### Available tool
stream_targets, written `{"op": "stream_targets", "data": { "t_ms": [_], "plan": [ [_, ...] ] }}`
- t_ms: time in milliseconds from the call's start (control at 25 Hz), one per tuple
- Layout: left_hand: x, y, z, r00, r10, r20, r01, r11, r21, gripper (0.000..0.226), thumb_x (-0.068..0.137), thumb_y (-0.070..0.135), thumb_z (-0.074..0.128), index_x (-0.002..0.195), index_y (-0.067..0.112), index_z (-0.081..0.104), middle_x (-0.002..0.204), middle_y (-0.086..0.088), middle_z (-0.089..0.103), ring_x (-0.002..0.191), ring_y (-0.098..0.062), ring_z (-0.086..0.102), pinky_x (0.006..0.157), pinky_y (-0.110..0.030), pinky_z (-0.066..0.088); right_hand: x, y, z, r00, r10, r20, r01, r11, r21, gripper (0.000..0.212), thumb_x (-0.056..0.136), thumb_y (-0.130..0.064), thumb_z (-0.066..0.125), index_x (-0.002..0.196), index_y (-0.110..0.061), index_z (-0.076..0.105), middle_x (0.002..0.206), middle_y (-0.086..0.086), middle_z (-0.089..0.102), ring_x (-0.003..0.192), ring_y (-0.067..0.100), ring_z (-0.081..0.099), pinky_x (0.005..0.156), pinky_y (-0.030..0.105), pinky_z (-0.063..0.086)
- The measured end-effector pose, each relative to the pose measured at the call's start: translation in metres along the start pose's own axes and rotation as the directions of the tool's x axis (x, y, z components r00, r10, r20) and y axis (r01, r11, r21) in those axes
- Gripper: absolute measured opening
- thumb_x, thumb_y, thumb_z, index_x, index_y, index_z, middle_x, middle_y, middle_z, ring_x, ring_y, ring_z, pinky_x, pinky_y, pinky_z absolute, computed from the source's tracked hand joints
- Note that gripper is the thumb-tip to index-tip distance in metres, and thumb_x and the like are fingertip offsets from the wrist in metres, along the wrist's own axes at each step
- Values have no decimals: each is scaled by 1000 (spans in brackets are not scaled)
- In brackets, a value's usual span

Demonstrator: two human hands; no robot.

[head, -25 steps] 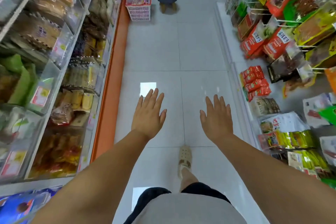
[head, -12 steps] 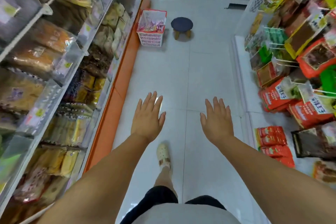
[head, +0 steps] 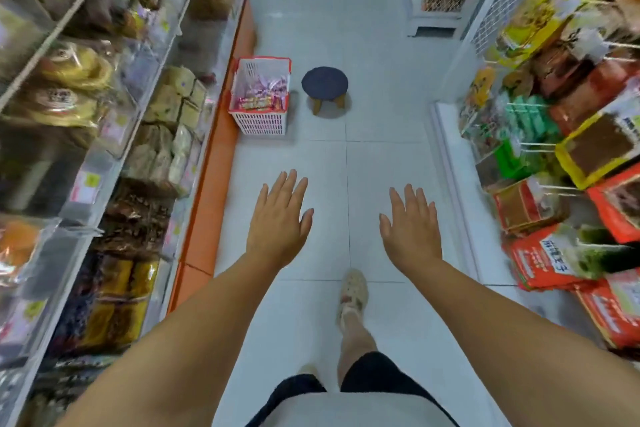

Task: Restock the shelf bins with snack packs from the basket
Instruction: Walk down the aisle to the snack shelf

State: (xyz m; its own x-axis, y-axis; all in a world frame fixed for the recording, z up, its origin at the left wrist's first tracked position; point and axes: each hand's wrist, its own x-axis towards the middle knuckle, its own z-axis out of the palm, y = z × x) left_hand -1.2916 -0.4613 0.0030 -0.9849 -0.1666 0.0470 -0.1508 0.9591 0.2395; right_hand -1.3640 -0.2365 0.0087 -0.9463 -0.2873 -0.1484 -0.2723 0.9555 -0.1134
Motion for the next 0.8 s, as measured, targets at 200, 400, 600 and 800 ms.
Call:
{"op": "stream_targets", "data": {
  "t_ms": [200, 400, 600, 800],
  "plan": [
    [146, -23, 10, 997, -72, -25, 73, 997, 27, 58, 97, 42, 30, 149, 15, 29, 157, -8, 24, 147, -25, 17, 119, -46, 16, 163, 1, -13, 998, -54, 41, 55, 998, -19, 58, 102, -40, 20, 153, -18, 5, 161, 9, 0, 149, 26, -5, 120, 42, -4],
    [280, -35, -6, 986, -156, -50, 156, 988, -15, 56, 99, 37, 38, 149, 15, 27, 158, -8, 22, 147, -24, 15, 119, -46, 17, 312, -17, -51, 988, -145, 46, 147, 987, -61, 57, 102, -40, 20, 153, -18, 7, 161, 10, 1, 149, 27, -3, 120, 42, -2],
    [394, -85, 5, 973, -227, -38, 228, 973, 30, 56, 99, 38, 36, 150, 17, 25, 159, -6, 21, 148, -22, 14, 119, -42, 11, 447, -38, -56, 982, -182, 55, 186, 980, -76, 57, 102, -40, 20, 153, -19, 7, 161, 9, 3, 149, 27, -2, 120, 42, -1],
    [528, -137, 14, 975, -219, -28, 220, 975, 38, 61, 95, 40, 29, 151, 16, 24, 159, -5, 20, 148, -22, 12, 119, -42, 12, 587, -69, -59, 982, -180, 57, 184, 980, -82, 56, 102, -40, 22, 153, -19, 9, 161, 10, 5, 149, 28, -1, 120, 43, 0]
  ]
}}
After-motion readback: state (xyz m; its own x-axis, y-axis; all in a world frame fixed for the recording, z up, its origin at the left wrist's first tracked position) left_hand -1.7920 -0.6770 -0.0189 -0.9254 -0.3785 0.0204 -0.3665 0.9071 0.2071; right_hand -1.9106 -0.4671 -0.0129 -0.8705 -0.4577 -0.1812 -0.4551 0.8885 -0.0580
